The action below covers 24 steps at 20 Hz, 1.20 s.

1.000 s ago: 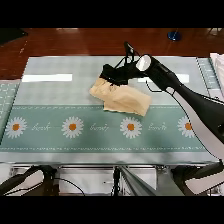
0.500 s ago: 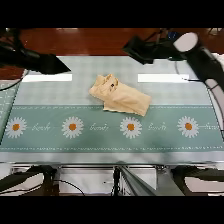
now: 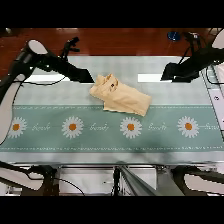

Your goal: Fold the shirts.

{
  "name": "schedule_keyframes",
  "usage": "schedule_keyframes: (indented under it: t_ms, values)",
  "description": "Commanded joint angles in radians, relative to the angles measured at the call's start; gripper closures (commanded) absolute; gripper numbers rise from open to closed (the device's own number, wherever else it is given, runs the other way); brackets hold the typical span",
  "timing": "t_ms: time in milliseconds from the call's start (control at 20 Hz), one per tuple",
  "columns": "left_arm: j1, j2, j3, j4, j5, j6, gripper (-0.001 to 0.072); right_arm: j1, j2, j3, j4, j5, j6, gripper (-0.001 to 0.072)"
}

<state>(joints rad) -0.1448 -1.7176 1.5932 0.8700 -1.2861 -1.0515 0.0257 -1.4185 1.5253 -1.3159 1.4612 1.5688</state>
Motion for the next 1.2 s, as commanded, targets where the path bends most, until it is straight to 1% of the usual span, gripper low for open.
schedule_keyframes:
  t_ms: [0, 150, 500, 650, 1050, 1100, 1150]
  values:
    - [-0.024, -0.156, 0.145, 0.022, -0.050, 0.000, 0.0021, -0.012, 0.003, -0.066, -0.037, 0.056, -0.041, 0.0126]
    - [-0.024, -0.224, 0.222, 0.048, -0.077, -0.008, 0.0020, -0.012, 0.003, -0.153, -0.017, 0.050, -0.059, 0.0127]
    - [-0.028, -0.266, 0.229, 0.047, -0.104, 0.004, 0.0020, -0.012, 0.003, -0.287, 0.066, -0.021, -0.079, 0.0127]
    - [-0.060, -0.270, 0.229, 0.046, -0.126, 0.012, 0.0021, -0.012, 0.003, -0.311, 0.069, -0.047, -0.081, 0.0128]
    - [-0.156, -0.272, 0.235, 0.048, -0.122, 0.035, 0.0025, -0.012, 0.003, -0.312, 0.069, -0.096, -0.099, 0.0128]
    - [-0.159, -0.277, 0.235, 0.055, -0.115, 0.034, 0.0058, -0.012, 0.003, -0.312, 0.069, -0.097, -0.099, 0.0128]
    - [-0.161, -0.285, 0.235, 0.061, -0.110, 0.034, 0.0308, -0.012, 0.003, -0.312, 0.070, -0.095, -0.099, 0.0128]
